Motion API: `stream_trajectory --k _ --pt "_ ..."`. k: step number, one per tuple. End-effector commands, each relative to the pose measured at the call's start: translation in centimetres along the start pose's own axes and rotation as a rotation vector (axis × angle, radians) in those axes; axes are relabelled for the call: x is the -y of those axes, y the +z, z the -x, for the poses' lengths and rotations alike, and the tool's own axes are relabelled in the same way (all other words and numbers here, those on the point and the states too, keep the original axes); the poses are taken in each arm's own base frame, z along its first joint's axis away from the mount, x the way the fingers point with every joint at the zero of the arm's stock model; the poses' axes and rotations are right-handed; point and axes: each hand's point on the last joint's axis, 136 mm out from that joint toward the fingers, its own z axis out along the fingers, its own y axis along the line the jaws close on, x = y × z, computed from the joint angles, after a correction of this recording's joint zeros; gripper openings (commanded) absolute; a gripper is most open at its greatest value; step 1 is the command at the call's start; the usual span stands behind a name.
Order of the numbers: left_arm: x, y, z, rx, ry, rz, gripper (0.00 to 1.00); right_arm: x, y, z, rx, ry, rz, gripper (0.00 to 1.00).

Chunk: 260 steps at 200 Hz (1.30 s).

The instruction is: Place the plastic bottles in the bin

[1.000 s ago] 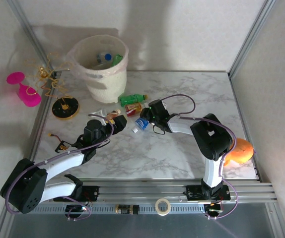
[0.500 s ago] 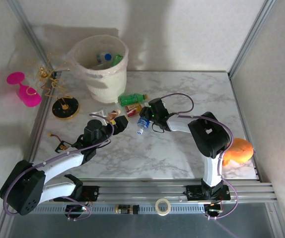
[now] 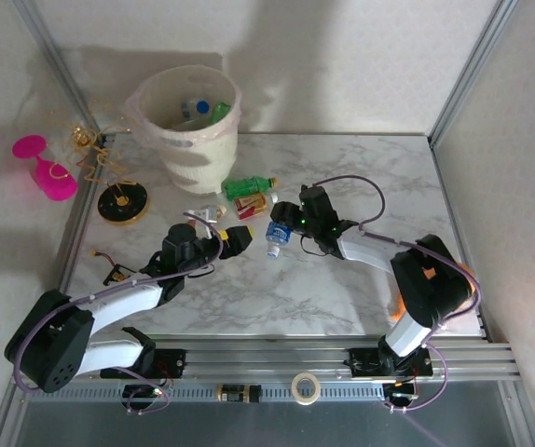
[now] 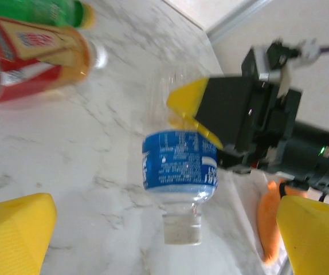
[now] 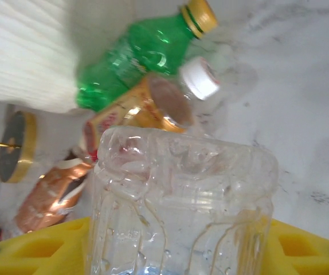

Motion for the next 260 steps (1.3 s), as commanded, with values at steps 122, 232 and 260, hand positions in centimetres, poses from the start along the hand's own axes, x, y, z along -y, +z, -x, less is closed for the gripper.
stream_trajectory --k 122,232,260 --pt "8.2 4.9 -1.6 -0.158 0.156 -0.23 0.96 -7.2 -6.9 2.0 0.071 -0.09 0.288 0.51" --pt "9.5 6.0 -2.0 -0.199 0.127 -0.268 0.58 -7.2 -8.0 2.1 0.105 -0.078 0.298 0.59" --pt "9.8 6.1 -1.6 -0.185 0.118 -0.271 0.55 -7.6 -8.1 2.6 0.106 -0.089 0.287 0.76"
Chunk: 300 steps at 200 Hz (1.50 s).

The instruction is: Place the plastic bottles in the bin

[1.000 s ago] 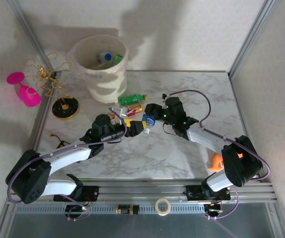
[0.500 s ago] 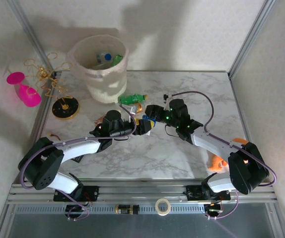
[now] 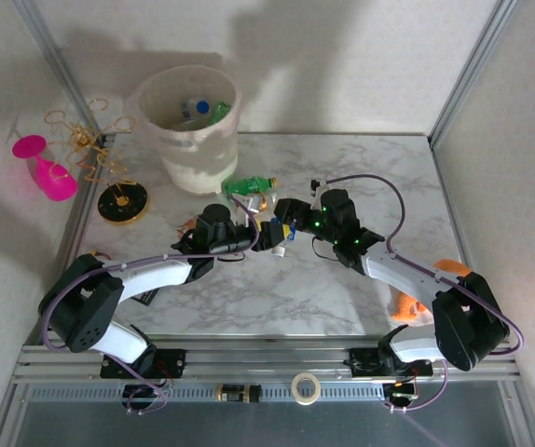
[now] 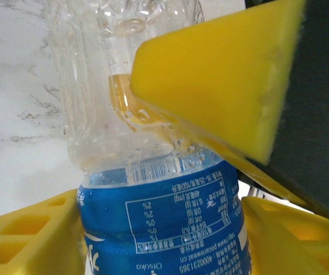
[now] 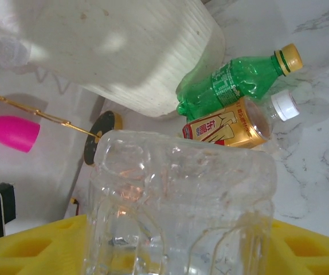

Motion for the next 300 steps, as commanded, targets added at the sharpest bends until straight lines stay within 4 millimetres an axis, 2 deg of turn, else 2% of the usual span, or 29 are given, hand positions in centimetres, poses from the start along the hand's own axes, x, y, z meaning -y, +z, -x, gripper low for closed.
stream_trajectory --k 1,28,78,114,144,189,213,232,257,279,300 --pt "2.1 0.5 0.8 0.007 0.016 -0.062 0.55 -2.4 -0.5 1.4 0.033 -0.023 0.059 0.76" --pt "2.3 0.3 1.5 0.031 0.022 -0.049 0.55 -1.8 -1.5 2.9 0.082 -0.021 0.003 0.85" --pt "2.4 -0.4 3.0 0.079 0.046 -0.01 0.55 0.2 -4.9 5.4 0.182 -0.017 -0.09 0.9" --pt "2.7 -1.4 5.9 0.138 0.084 0.028 0.55 1.9 -6.5 5.7 0.221 -0.015 -0.142 0.91" --pt "2.8 -2.8 10.9 0.207 0.118 0.082 0.54 3.0 -7.3 5.3 0.248 -0.021 -0.167 0.92" --pt "3.9 -7.2 21.6 0.395 0.194 0.194 0.53 3.9 -7.6 4.2 0.245 -0.023 -0.173 0.92" --pt "3.7 -9.8 26.8 0.481 0.211 0.241 0.53 4.1 -7.7 3.9 0.237 -0.031 -0.181 0.92" --pt "2.7 -12.0 30.2 0.538 0.213 0.294 0.51 4.3 -8.0 3.9 0.238 -0.046 -0.195 0.93" --pt "0.1 -15.1 33.9 0.608 0.186 0.375 0.49 4.8 -8.6 3.9 0.246 -0.064 -0.228 0.93" --pt "-2.6 -17.2 36.0 0.642 0.151 0.441 0.49 5.5 -8.9 3.6 0.244 -0.068 -0.253 0.93" --pt "-5.1 -18.4 36.9 0.649 0.132 0.516 0.48 5.9 -9.0 3.2 0.244 -0.061 -0.262 0.93"
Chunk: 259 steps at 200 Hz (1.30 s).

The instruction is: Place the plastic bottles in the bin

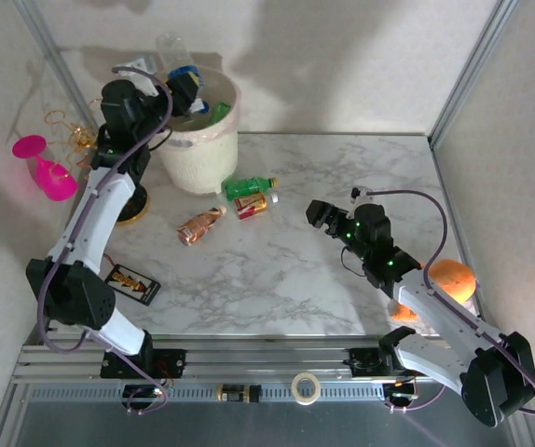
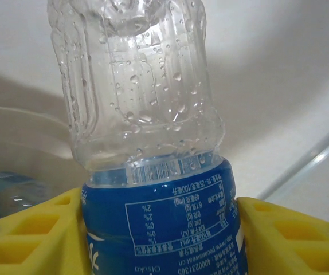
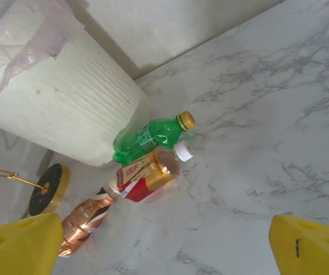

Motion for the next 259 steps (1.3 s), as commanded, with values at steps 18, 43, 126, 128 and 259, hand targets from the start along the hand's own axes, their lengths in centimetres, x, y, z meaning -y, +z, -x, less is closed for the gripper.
stream_trajectory --k 18,43,126,128,259 --pt "-4.8 1.1 0.3 -0.031 -0.009 0.138 0.48 1.6 -0.3 -0.6 0.008 -0.008 -0.051 0.93" --pt "-7.5 1.8 -0.9 -0.067 -0.032 0.195 0.48 2.0 -0.3 -1.0 -0.001 -0.007 -0.063 0.93" --pt "-9.3 2.6 -2.2 -0.111 -0.021 0.25 0.87 2.2 -0.8 -1.3 -0.012 -0.011 -0.069 0.93" --pt "-9.1 2.6 -2.1 -0.109 -0.021 0.248 0.88 2.3 -0.9 -1.3 -0.011 -0.011 -0.069 0.93" --pt "1.6 -6.0 0.3 0.109 -0.028 0.018 1.0 1.5 1.0 -2.0 -0.054 -0.013 -0.03 0.97"
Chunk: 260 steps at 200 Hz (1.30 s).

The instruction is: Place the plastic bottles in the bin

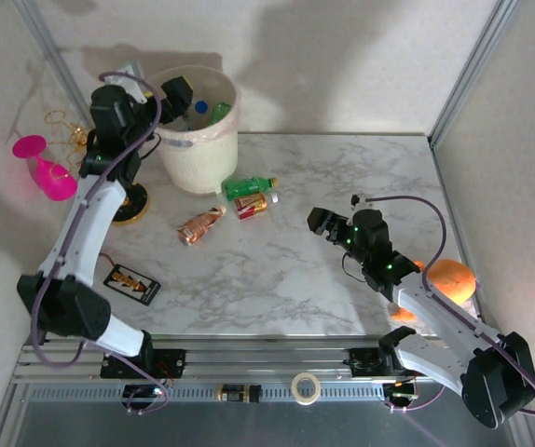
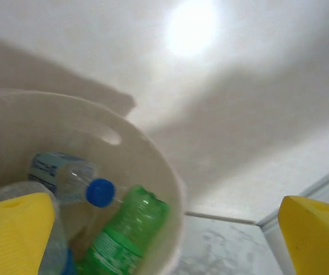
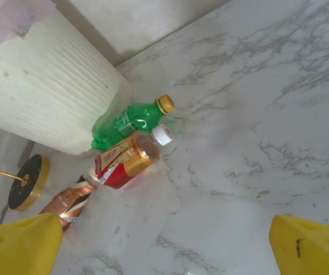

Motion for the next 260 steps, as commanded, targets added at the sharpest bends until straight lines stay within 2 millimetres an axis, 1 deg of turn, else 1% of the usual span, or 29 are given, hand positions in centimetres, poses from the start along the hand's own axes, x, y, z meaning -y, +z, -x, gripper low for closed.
stream_trajectory --k 1,17,29,33,50,57,78,95,108,116,136,157,181,209,236,260 --pt "2.0 -2.5 0.2 0.098 -0.04 -0.069 1.0 -0.6 0.7 0.0 -0.014 -0.013 0.024 0.97" --pt "2.7 -4.2 -1.6 0.126 -0.066 -0.113 1.0 -1.0 1.2 -0.1 -0.033 -0.028 0.033 0.99" --pt "2.4 -5.1 -4.0 0.114 -0.085 -0.127 1.0 -1.3 1.5 -0.1 -0.043 -0.031 0.043 0.99" --pt "2.5 -5.5 -4.3 0.125 -0.088 -0.139 1.0 -1.3 1.6 0.0 -0.044 -0.03 0.044 0.99" --pt "1.8 -6.4 -7.3 0.084 -0.099 -0.136 1.0 -1.5 2.0 -0.2 -0.051 -0.023 0.053 0.99" --pt "1.1 -6.7 -8.9 0.06 -0.102 -0.121 1.0 -1.6 2.2 -0.3 -0.057 -0.019 0.06 0.99" --pt "-0.5 -7.7 -12.4 0.004 -0.092 -0.086 0.99 -2.0 2.9 -0.8 -0.08 -0.007 0.082 0.99" --pt "-2.8 -8.4 -15.3 -0.046 -0.083 -0.014 1.0 -2.1 3.5 -1.3 -0.102 0.003 0.097 0.99" --pt "-4.3 -8.9 -16.8 -0.064 -0.07 0.034 1.0 -2.3 3.9 -1.7 -0.118 0.007 0.105 0.99" --pt "-5.5 -9.2 -18.2 -0.097 -0.062 0.077 1.0 -2.2 4.1 -1.9 -0.126 0.008 0.106 0.99" --pt "-7.8 -9.8 -20.2 -0.119 -0.043 0.157 1.0 -1.9 4.4 -2.1 -0.138 0.009 0.091 0.99" --pt "-9.8 -9.6 -22.2 -0.163 -0.02 0.226 1.0 -1.8 4.7 -2.2 -0.142 0.008 0.083 0.99" --pt "-11.9 -8.9 -24.4 -0.219 0.006 0.301 1.0 -1.8 5.1 -2.1 -0.149 0.008 0.074 0.99" --pt "-13.3 -7.3 -26.7 -0.302 0.044 0.342 1.0 -2.0 5.7 -2.2 -0.162 0.018 0.074 0.99" --pt "-14.3 -5.7 -28.0 -0.353 0.082 0.373 1.0 -2.3 6.4 -2.4 -0.179 0.033 0.081 0.99" --pt "-15.9 -4.9 -29.2 -0.401 0.119 0.434 1.0 -2.5 6.7 -2.4 -0.188 0.036 0.085 0.99"
